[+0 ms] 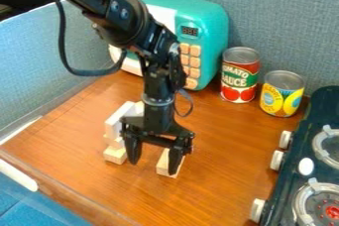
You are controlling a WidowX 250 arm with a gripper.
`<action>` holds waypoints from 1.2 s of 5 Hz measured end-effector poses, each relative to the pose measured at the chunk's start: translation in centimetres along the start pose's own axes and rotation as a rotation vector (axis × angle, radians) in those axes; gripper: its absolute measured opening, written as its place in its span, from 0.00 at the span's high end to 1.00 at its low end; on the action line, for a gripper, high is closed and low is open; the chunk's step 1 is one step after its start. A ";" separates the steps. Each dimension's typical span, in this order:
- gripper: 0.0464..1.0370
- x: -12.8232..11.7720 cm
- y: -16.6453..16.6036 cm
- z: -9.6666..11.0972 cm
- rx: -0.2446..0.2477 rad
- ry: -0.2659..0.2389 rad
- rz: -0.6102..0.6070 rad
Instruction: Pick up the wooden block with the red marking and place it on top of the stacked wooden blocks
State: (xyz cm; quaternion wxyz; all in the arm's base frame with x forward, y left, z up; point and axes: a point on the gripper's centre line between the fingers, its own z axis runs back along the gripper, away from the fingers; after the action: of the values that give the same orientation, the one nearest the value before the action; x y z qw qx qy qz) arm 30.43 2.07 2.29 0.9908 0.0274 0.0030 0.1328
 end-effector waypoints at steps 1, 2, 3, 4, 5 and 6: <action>0.04 0.7 -0.4 -0.2 -0.028 -0.023 0.058; 0.04 1.1 -0.8 -0.3 -0.095 -0.030 0.113; 0.04 1.1 -1.0 -0.3 -0.106 -0.028 0.141; 0.04 1.0 -1.1 0.8 -0.122 -0.053 0.144; 0.04 -0.4 -0.1 1.4 -0.099 -0.062 0.115; 0.04 -0.2 0.3 3.0 -0.081 -0.093 0.092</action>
State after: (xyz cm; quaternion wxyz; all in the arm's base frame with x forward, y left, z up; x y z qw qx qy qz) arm 30.19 2.19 5.32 0.9830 -0.0064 -0.0494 0.1769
